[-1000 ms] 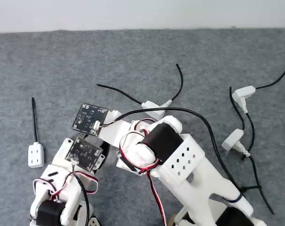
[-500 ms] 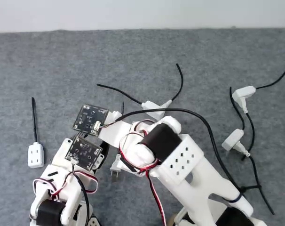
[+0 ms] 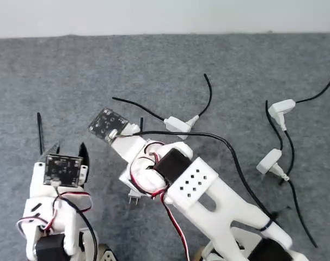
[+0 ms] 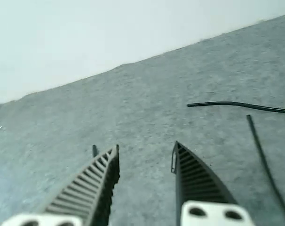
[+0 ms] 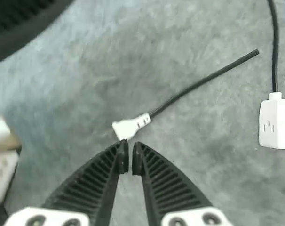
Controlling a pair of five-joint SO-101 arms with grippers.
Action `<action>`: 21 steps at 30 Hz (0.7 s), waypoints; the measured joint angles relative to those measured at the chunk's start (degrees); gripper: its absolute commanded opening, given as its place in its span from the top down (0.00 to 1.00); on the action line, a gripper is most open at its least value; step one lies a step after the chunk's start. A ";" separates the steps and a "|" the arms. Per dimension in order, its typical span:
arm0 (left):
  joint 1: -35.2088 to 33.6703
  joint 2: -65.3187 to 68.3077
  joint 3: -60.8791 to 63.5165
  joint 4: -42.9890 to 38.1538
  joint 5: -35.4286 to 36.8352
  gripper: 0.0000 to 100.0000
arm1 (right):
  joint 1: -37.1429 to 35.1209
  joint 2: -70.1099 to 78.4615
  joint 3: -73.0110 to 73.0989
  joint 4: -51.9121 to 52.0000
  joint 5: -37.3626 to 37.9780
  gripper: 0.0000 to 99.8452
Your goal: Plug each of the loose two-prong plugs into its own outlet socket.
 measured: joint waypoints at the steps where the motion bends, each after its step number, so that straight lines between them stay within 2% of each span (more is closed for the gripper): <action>1: -1.41 0.00 0.00 0.00 0.00 0.81 | 0.97 0.62 0.00 -0.70 -1.93 0.93; 5: -5.54 0.00 0.00 0.00 0.09 0.81 | 6.07 5.71 0.00 -3.25 -12.84 0.82; 9: -8.44 0.00 0.00 0.00 0.18 0.81 | 7.47 12.31 -0.26 -5.10 -29.45 0.82; 11: -9.85 0.00 0.00 0.00 0.70 0.81 | 7.30 15.03 -1.05 -5.63 -34.46 0.82; 21: -11.08 0.00 0.00 2.64 2.20 0.81 | -3.08 26.99 -2.20 -11.16 -37.01 0.83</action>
